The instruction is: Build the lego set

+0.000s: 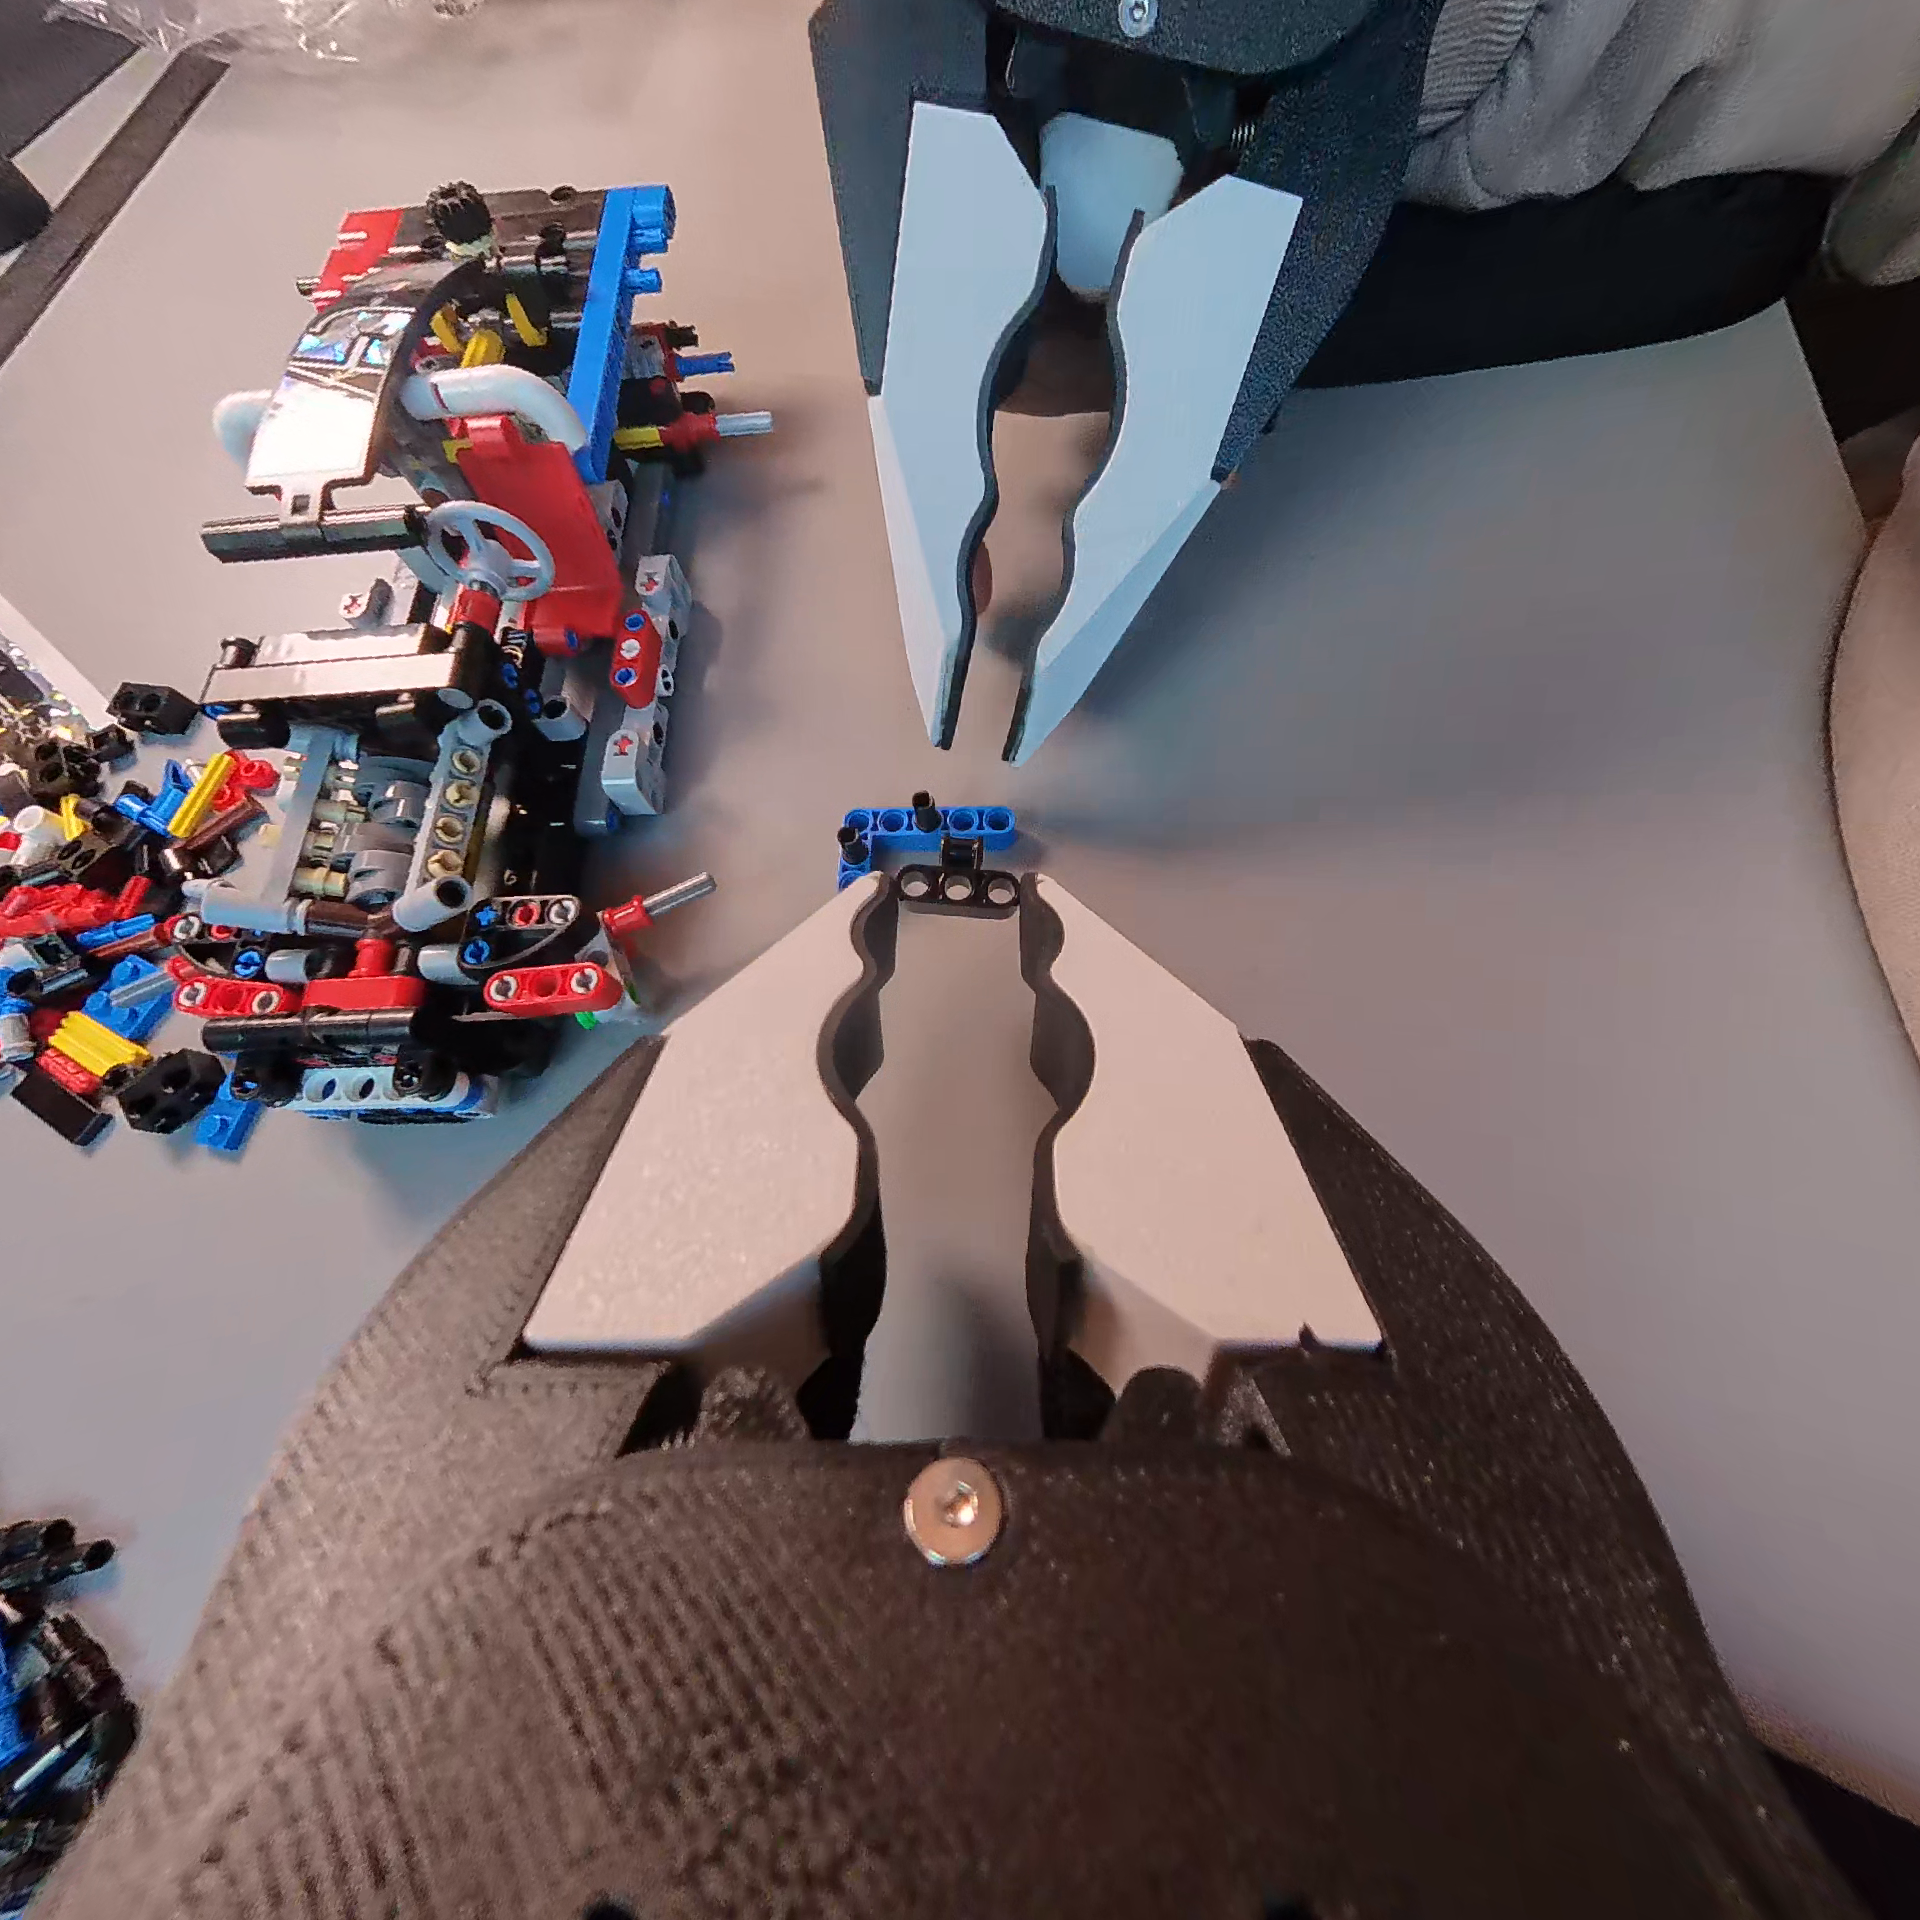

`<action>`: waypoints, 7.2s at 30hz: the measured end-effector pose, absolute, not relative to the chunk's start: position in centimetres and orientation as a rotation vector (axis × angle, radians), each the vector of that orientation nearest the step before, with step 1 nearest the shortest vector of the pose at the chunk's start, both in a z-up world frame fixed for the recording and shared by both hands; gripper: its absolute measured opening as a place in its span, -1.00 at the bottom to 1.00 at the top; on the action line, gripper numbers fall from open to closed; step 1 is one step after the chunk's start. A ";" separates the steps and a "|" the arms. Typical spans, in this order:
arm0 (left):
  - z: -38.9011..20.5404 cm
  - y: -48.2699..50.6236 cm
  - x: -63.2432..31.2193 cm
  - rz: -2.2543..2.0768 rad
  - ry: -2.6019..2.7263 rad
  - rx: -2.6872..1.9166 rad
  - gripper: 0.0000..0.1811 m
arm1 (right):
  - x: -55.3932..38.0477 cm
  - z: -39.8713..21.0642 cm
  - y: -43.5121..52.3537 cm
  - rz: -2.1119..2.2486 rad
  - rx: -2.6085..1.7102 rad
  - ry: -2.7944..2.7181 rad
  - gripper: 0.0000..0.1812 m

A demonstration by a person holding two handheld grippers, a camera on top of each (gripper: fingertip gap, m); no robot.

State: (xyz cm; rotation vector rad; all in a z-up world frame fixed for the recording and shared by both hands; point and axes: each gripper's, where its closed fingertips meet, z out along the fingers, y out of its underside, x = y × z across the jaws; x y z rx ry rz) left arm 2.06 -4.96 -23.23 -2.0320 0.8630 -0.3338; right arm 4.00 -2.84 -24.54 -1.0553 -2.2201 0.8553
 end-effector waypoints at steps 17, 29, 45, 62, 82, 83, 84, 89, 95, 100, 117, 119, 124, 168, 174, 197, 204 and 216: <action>-23.1 -3.3 3.9 -0.328 0.893 -1.993 -0.76 | 3.3 -23.0 -3.5 1.030 -1.010 -2.141 -0.93; -23.5 -3.2 3.7 -0.329 0.860 -2.002 -0.71 | 3.4 -22.8 -3.3 1.115 -1.027 -2.159 -0.93; -24.0 -3.2 2.9 -0.365 0.803 -2.026 -0.66 | 2.9 -23.7 -2.7 1.145 -1.013 -2.275 -0.93; -23.5 -3.8 1.9 -0.334 0.784 -2.023 -0.66 | 3.4 -23.5 -2.4 1.134 -1.070 -2.254 -0.93; -24.3 -2.9 3.9 -0.392 0.838 -2.030 -0.74 | 3.3 -24.1 -3.1 1.187 -1.083 -2.292 -0.93; -24.3 -2.8 3.9 -0.390 0.837 -2.032 -0.74 | 3.3 -24.1 -3.1 1.188 -1.081 -2.293 -0.93; -24.3 -2.8 3.9 -0.391 0.840 -2.034 -0.74 | 3.3 -24.1 -3.1 1.189 -1.079 -2.294 -0.93; -24.4 -2.7 4.0 -0.391 0.844 -2.039 -0.76 | 3.3 -24.2 -3.1 1.195 -1.076 -2.303 -0.93; -24.5 -2.8 3.9 -0.371 0.853 -2.045 -0.75 | 3.3 -24.2 -3.2 1.180 -1.074 -2.326 -0.93; -24.6 -2.9 3.8 -0.392 0.830 -2.073 -0.75 | 3.2 -24.2 -3.2 1.160 -1.072 -2.361 -0.93; -24.7 -2.9 3.8 -0.424 0.779 -2.104 -0.75 | 3.3 -24.3 -3.3 1.119 -1.053 -2.442 -0.94; -24.7 -2.9 3.8 -0.402 0.790 -2.093 -0.75 | 3.3 -24.3 -3.3 1.109 -1.046 -2.447 -0.94; -24.6 -2.9 3.7 -0.398 0.770 -2.086 -0.70 | 3.3 -24.3 -3.4 1.095 -1.033 -2.451 -0.94; -24.7 -3.5 4.3 -0.442 0.781 -2.116 -0.75 | 3.7 -24.4 -3.9 1.149 -1.076 -2.505 -0.93; -25.0 -3.3 4.1 -0.452 0.779 -2.165 -0.75 | 3.6 -24.5 -3.7 1.190 -1.139 -2.520 -0.93; -25.3 -3.1 1.0 -0.398 0.806 -2.194 -0.64 | 4.2 -24.3 -3.3 1.125 -1.139 -2.534 -0.93; -25.6 -4.5 2.9 -0.256 0.845 -2.251 -0.84 | 7.1 -25.7 -2.8 0.934 -1.018 -2.735 -0.93; -23.6 -5.1 2.2 -0.557 0.714 -2.160 -0.73 | 6.2 -23.2 -3.7 0.863 -1.131 -2.543 -0.61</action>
